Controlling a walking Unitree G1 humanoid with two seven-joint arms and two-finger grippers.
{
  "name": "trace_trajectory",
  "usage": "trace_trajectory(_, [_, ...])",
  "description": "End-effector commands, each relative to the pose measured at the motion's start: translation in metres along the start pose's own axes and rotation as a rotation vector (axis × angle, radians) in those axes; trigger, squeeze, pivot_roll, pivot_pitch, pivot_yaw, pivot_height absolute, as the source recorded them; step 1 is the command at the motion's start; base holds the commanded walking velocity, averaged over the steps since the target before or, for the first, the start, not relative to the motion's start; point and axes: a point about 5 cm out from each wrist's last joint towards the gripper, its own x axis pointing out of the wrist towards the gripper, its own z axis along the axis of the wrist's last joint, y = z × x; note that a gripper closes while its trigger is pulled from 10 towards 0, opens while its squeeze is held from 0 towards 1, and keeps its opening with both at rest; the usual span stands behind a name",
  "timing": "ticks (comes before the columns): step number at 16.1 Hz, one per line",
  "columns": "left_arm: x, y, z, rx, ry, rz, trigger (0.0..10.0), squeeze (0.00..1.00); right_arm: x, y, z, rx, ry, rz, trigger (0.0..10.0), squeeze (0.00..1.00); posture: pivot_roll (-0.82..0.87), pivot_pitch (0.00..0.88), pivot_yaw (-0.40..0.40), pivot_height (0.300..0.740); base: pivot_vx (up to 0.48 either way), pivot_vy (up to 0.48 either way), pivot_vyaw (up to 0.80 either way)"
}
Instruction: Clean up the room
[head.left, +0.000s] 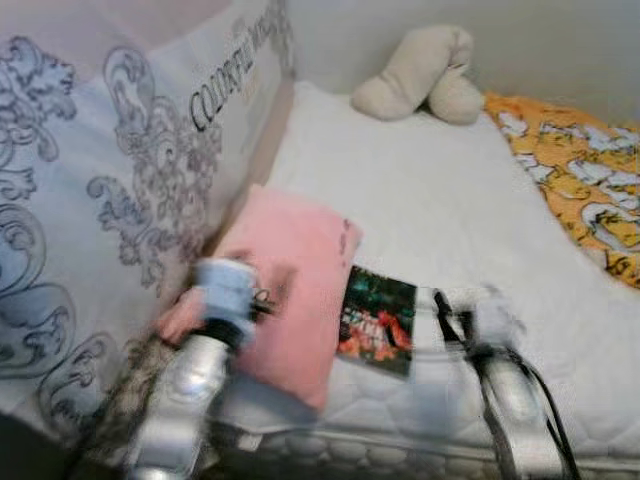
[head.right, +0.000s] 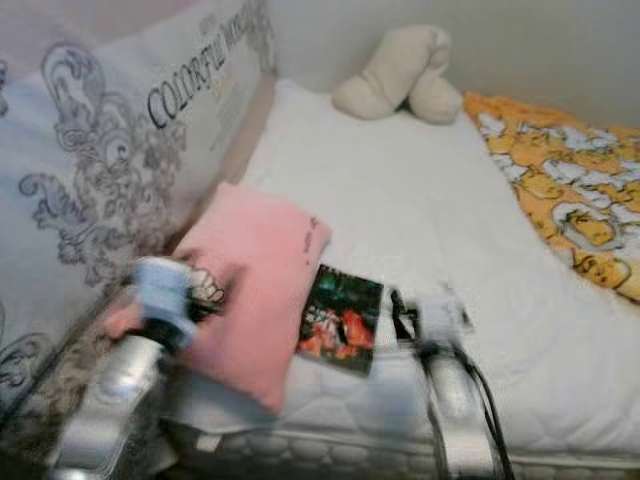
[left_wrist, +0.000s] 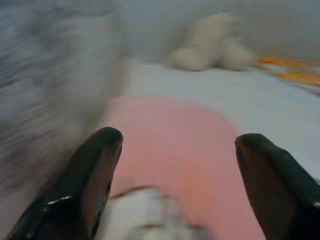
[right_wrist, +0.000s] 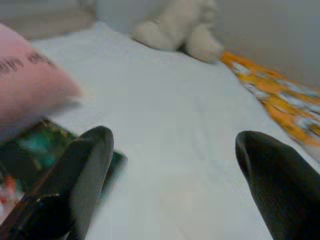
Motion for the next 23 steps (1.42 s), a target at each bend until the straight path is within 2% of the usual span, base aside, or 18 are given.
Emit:
trace_trajectory(1, [0.005,0.009,-0.006,-0.048,0.023,0.091,10.0,0.00,-0.006,-0.005,-0.001,-0.034,0.005,-0.025,10.0,0.00,0.21,0.000,-0.069,0.740,0.000,-0.472,0.00])
trace_trajectory(2, [0.005,0.009,-0.006,-0.048,0.023,0.091,10.0,0.00,-0.006,-0.005,-0.001,-0.034,0.005,-0.025,10.0,0.00,0.21,0.000,-0.069,0.740,0.000,-0.472,0.00])
trace_trajectory(3, [0.007,0.004,-0.011,-0.052,0.030,0.088,10.0,0.00,-0.012,-0.003,-0.014,-0.019,0.057,-0.041,10.0,0.00,0.17,0.000,-0.055,0.726,0.000,-0.480,0.00])
trace_trajectory(4, [0.009,-0.003,-0.012,-0.051,0.025,0.069,10.0,0.00,-0.015,-0.003,-0.017,-0.008,0.091,-0.065,10.0,0.00,0.16,0.000,-0.052,0.717,0.000,-0.480,0.00])
trace_trajectory(7, [0.014,-0.026,-0.015,-0.092,0.018,0.031,10.0,0.00,-0.010,-0.004,-0.006,-0.016,0.076,-0.068,10.0,0.00,0.13,0.000,-0.052,0.704,0.000,-0.472,-0.47])
trace_trajectory(10, [0.020,-0.038,-0.008,-0.067,-0.028,-0.031,10.0,0.00,-0.009,-0.002,-0.006,-0.039,0.079,-0.040,10.0,0.00,0.13,0.000,-0.058,0.704,0.000,-0.472,-0.49])
trace_trajectory(11, [0.023,-0.041,-0.009,-0.037,-0.028,-0.055,10.0,0.00,-0.008,0.000,-0.006,-0.014,0.094,-0.040,10.0,0.00,0.13,0.000,-0.055,0.704,0.000,-0.469,-0.49])
trace_trajectory(13, [0.031,-0.038,-0.015,-0.008,0.029,-0.051,10.0,0.00,-0.007,0.006,-0.005,0.018,0.090,-0.022,10.0,0.00,0.13,0.000,-0.055,0.704,0.000,0.000,-0.50])
trace_trajectory(14, [0.032,-0.031,-0.013,-0.038,0.018,-0.038,10.0,0.00,-0.011,0.011,-0.006,0.097,0.080,-0.005,10.0,0.00,0.14,0.000,-0.049,0.704,0.000,0.000,-0.61])
trace_trajectory(15, [0.032,-0.030,-0.013,-0.030,0.015,-0.037,10.0,0.00,-0.013,0.012,-0.006,0.118,0.080,-0.007,10.0,0.00,0.14,0.000,-0.049,0.704,0.000,0.000,-0.61])
trace_trajectory(16, [0.029,-0.029,-0.016,-0.007,0.016,-0.049,10.0,0.00,-0.020,0.011,-0.013,0.169,0.106,-0.024,10.0,0.00,0.14,0.000,-0.043,0.704,0.000,0.000,-0.56])
trace_trajectory(18, [0.022,-0.023,-0.025,-0.014,0.037,-0.025,10.0,0.00,-0.026,0.009,-0.014,0.294,0.094,-0.046,10.0,0.00,0.15,0.000,-0.037,0.700,0.000,0.000,-0.48])
trace_trajectory(19, [0.019,-0.023,-0.030,0.028,0.049,-0.033,10.0,0.00,-0.025,0.010,-0.012,0.300,0.084,-0.035,10.0,0.00,0.15,0.000,-0.035,0.687,0.000,0.000,0.00])
trace_trajectory(20, [0.018,-0.024,-0.031,0.050,0.049,-0.050,10.0,0.00,-0.024,0.010,-0.013,0.267,0.095,-0.035,10.0,0.00,0.15,0.000,-0.033,0.678,0.000,0.000,0.00])
trace_trajectory(23, [0.020,-0.030,-0.024,0.006,0.016,-0.101,10.0,0.00,-0.017,0.018,-0.010,0.252,0.101,0.007,10.0,0.00,0.15,0.000,-0.027,0.665,0.255,-0.190,-0.13])
